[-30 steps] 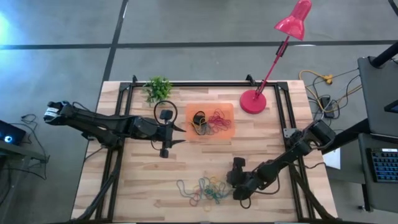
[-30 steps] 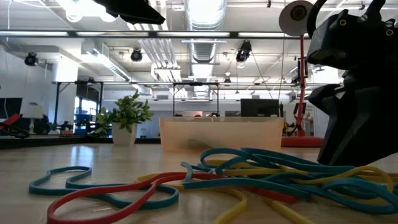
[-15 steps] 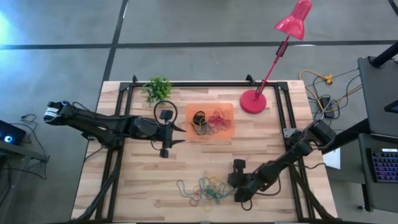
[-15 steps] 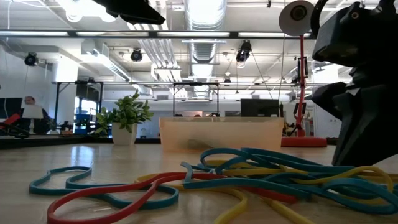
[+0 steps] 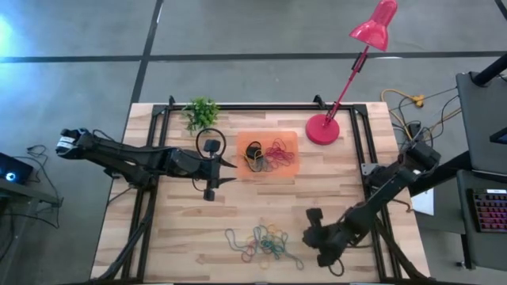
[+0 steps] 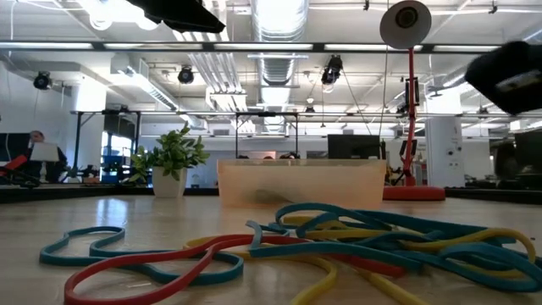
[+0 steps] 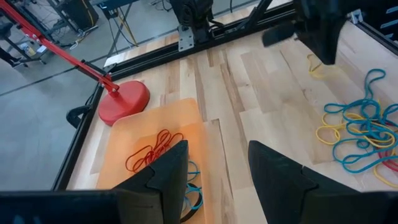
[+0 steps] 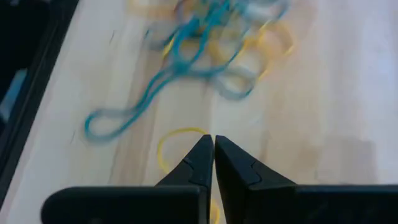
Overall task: Pick and place rubber bands into bin
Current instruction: Put the yellow rubber band into the bin
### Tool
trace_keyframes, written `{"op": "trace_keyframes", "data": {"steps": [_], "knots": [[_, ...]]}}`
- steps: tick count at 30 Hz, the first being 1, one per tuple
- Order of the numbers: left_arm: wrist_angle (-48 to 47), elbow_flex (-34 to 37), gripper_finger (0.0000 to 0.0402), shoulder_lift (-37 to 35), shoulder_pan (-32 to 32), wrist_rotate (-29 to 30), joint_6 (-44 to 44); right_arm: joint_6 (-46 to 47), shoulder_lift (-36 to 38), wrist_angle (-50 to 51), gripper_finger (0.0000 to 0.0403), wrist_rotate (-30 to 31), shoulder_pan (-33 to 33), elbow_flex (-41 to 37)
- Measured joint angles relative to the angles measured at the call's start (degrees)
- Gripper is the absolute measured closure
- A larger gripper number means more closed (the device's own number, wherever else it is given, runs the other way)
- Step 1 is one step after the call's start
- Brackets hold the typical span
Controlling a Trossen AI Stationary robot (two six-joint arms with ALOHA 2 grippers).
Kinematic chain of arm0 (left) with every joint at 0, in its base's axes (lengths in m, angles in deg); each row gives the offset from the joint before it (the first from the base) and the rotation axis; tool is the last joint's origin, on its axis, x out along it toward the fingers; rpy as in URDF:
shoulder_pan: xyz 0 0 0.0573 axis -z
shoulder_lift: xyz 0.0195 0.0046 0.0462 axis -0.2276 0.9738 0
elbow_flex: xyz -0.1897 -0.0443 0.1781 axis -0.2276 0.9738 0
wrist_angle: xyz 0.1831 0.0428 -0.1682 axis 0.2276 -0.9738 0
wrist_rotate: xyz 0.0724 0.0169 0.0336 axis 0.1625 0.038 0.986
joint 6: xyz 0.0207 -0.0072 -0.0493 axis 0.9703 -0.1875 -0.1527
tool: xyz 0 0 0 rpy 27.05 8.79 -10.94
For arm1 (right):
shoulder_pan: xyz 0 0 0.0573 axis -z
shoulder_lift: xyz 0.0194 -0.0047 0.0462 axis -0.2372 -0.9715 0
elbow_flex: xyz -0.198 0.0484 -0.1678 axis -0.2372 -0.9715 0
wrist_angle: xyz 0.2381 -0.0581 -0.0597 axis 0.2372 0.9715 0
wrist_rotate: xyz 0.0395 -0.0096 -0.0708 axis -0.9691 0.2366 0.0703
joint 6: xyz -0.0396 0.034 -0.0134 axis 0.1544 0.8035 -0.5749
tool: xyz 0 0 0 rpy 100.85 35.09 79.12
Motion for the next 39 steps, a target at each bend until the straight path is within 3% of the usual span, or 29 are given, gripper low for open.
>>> {"op": "trace_keyframes", "data": {"steps": [10,22,30,39], "knots": [[0.09,0.0,0.0249,0.0,0.04,-0.02,1.11,-5.38,2.5,2.41,0.0395,8.14,1.82,0.44],[0.45,0.0,0.0249,0.0,0.02,-0.01,1.14,-22.99,3.19,2.66,0.0395,19.48,9.74,6.15],[0.48,0.0,0.0249,0.0,0.02,0.0,1.17,-35.42,3.23,4.05,0.0395,24.45,18.55,12.64],[0.66,0.0,0.0249,0.0,-0.02,0.02,1.17,-41.87,3.32,5.64,0.0395,24.41,31.36,17.22]]}}
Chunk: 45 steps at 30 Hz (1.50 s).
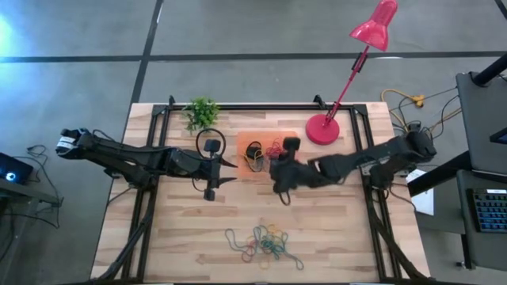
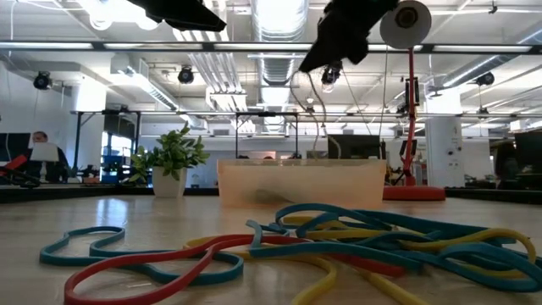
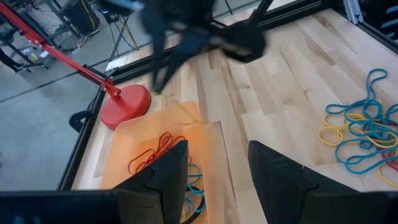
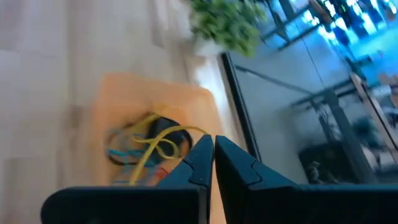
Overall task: Pick and place rubber bands into bin
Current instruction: Put the yellow rubber band into the bin, then put the blue rubber band into the bin
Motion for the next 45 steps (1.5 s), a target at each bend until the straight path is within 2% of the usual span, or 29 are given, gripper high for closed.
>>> {"op": "trace_keyframes", "data": {"steps": [10,22,26,29,33,41,45], "knots": [[-0.08,0.0,0.0249,0.0,0.02,0.04,0.54,0.88,0.0,0.44,0.0395,-5.73,10.94,-2.33],[-0.06,0.0,0.0249,-0.02,0.0,0.17,0.52,4.3,0.0,0.23,0.0395,-8.81,18.05,-7.64],[0.42,0.0,0.0249,-0.02,0.0,0.17,0.51,5.18,0.0,-1.27,0.0395,-13.11,19.71,-8.73],[1.12,0.0,0.0249,-0.02,0.0,0.17,0.49,4.43,0.0,-2.28,0.0392,-18.74,20.49,-9.39],[1.29,-0.02,0.0249,-0.04,0.0,0.18,0.47,3.28,0.0,-2.74,0.0366,-23.85,20.71,-9.44],[1.29,-0.02,0.0249,-0.04,0.0,0.2,0.28,4.09,0.0,-2.8,0.027,-24.01,20.72,-9.44],[1.01,-0.02,0.0249,-0.04,0.0,0.19,0.21,3.4,0.0,-2.67,0.024,-27.07,20.55,-9.44]]}}
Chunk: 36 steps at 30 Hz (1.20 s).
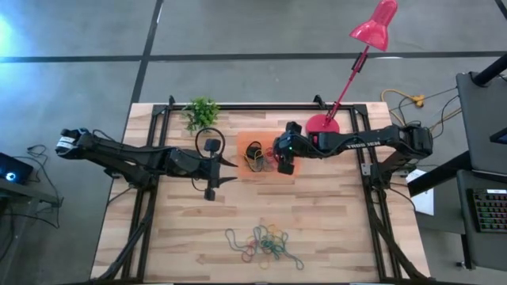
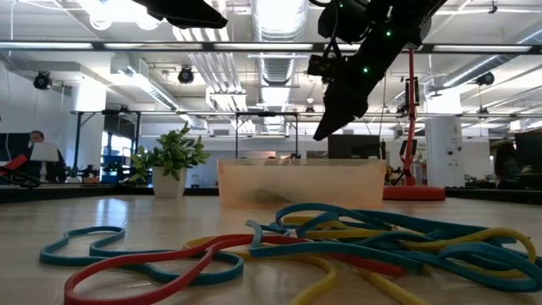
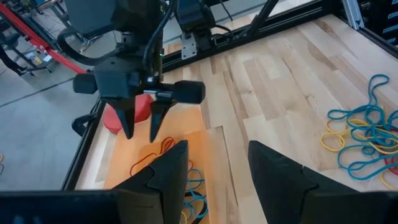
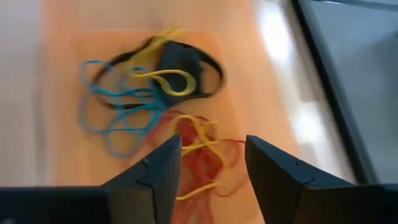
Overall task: Pick and place rubber bands into bin
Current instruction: Put the blue rubber band into the bin
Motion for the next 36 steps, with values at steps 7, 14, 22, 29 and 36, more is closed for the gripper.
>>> {"op": "trace_keyframes", "data": {"steps": [7,14,22,29,36], "knots": [[-4.77,0.4,0.0249,0.11,0.08,-5.82,-1.79,-1.9,0.93,2.36,0.0233,-10.33,-2.78,0.0],[-4.25,5.59,0.0249,0.77,2.81,-18.16,-7.78,-0.26,4.21,7.12,0.0249,-18.55,-9.35,-0.39],[7.21,9.29,0.0249,10.98,9.71,-18.56,-14.73,4.95,8.14,5.2,0.0264,-19.99,-18.98,-2.59],[11.04,4.87,0.0249,23.43,14.35,-18.83,-15.29,10.24,11.36,1.49,0.0274,-19.74,-24.65,-5.81],[4.23,0.02,0.0249,31.14,15.26,-16.13,-15.27,13.46,13.06,-3.38,0.0278,-18.07,-27.6,-9.59]]}}
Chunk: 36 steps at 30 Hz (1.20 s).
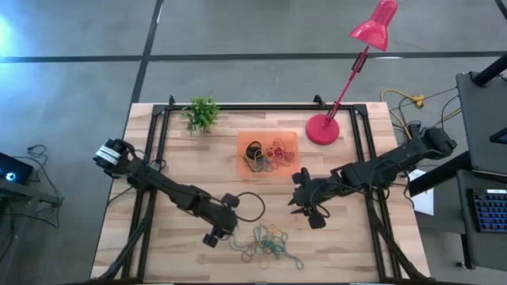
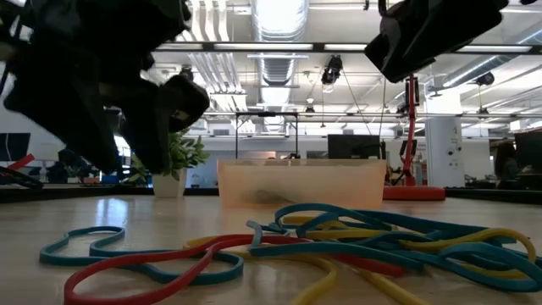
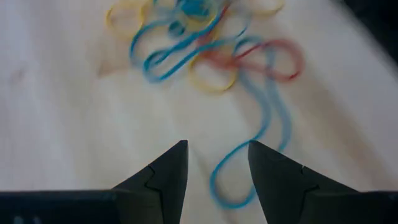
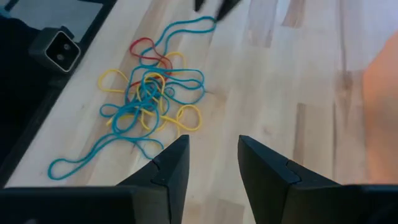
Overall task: Pick and place rubber bands into bin
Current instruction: Put the blue rubber band into the bin
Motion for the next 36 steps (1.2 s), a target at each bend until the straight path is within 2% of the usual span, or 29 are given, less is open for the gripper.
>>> {"op": "trace_keyframes", "data": {"steps": [7,15,25,36], "knots": [[-7.59,-2.18,0.0249,3.17,-0.01,2.71,-1.75,3.81,0.32,-3.86,0.0277,0.1,-2.08,-3.51],[-7.75,-2.41,0.0253,3.46,0.15,1.83,-3.03,5.04,0.32,-4.31,0.028,2.44,-4.3,-3.85],[-7.63,-2.44,0.0297,4.65,0.21,-0.06,-3.02,5.83,0.32,-5.63,0.0288,3.0,-6.53,-3.89],[-8.1,-2.84,0.03,7.92,0.17,-1.22,-7.11,6.9,0.32,-5.79,0.0292,3.48,-6.96,-3.89]]}}
